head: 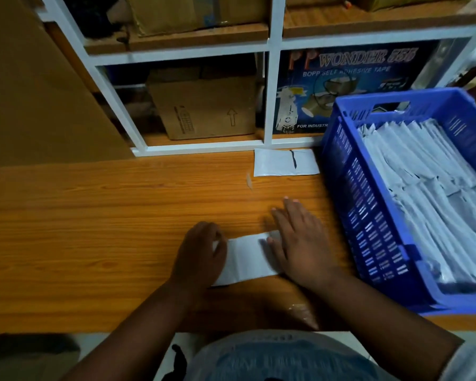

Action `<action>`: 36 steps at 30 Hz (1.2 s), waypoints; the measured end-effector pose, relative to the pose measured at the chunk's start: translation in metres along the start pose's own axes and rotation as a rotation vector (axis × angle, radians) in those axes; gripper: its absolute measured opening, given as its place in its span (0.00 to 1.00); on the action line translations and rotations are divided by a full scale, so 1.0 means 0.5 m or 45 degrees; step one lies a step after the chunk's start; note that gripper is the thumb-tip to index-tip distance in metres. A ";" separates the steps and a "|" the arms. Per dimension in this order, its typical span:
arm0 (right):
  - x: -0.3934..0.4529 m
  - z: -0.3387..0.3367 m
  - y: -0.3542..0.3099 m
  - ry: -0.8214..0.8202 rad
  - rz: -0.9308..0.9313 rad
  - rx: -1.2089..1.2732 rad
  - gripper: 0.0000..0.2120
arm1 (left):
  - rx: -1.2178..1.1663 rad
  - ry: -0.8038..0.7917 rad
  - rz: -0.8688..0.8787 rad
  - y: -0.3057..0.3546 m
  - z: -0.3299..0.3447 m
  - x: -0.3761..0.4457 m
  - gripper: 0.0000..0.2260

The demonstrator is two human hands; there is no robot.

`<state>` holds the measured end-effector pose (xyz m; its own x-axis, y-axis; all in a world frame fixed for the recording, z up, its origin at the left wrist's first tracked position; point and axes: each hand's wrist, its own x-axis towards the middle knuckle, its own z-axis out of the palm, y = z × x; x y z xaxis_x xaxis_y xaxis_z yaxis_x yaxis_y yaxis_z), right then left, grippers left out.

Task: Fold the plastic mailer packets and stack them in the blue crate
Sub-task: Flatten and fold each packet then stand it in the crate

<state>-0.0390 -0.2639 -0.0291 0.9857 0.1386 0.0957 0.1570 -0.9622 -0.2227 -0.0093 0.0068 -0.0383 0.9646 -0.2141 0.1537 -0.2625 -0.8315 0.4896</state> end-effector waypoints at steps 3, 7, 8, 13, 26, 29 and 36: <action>0.030 0.061 0.024 -0.273 -0.253 -0.039 0.32 | 0.100 -0.112 0.179 0.067 0.076 -0.009 0.20; 0.018 0.121 0.029 -0.342 -0.133 0.058 0.32 | 0.222 -0.244 0.430 0.112 0.145 -0.003 0.28; 0.017 0.122 0.028 -0.335 -0.126 0.052 0.33 | 0.266 -0.254 0.448 0.114 0.153 0.004 0.29; 0.018 0.127 0.027 -0.265 -0.139 0.074 0.30 | 0.323 -0.231 0.469 0.071 0.186 0.009 0.28; 0.036 0.102 -0.058 -0.233 -0.202 -0.096 0.34 | -0.261 -0.186 0.381 0.008 0.168 0.030 0.27; 0.024 0.132 -0.078 -0.253 -0.273 -0.072 0.36 | 0.033 -0.034 0.594 -0.008 0.148 0.008 0.26; 0.025 0.149 -0.078 -0.347 -0.211 -0.203 0.35 | 0.408 -0.231 0.428 -0.043 0.143 -0.023 0.35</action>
<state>-0.0285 -0.2072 -0.0916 0.9312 0.3325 -0.1497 0.3255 -0.9430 -0.0697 -0.0134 -0.0097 -0.1120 0.8240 -0.5592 0.0915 -0.5666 -0.8110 0.1456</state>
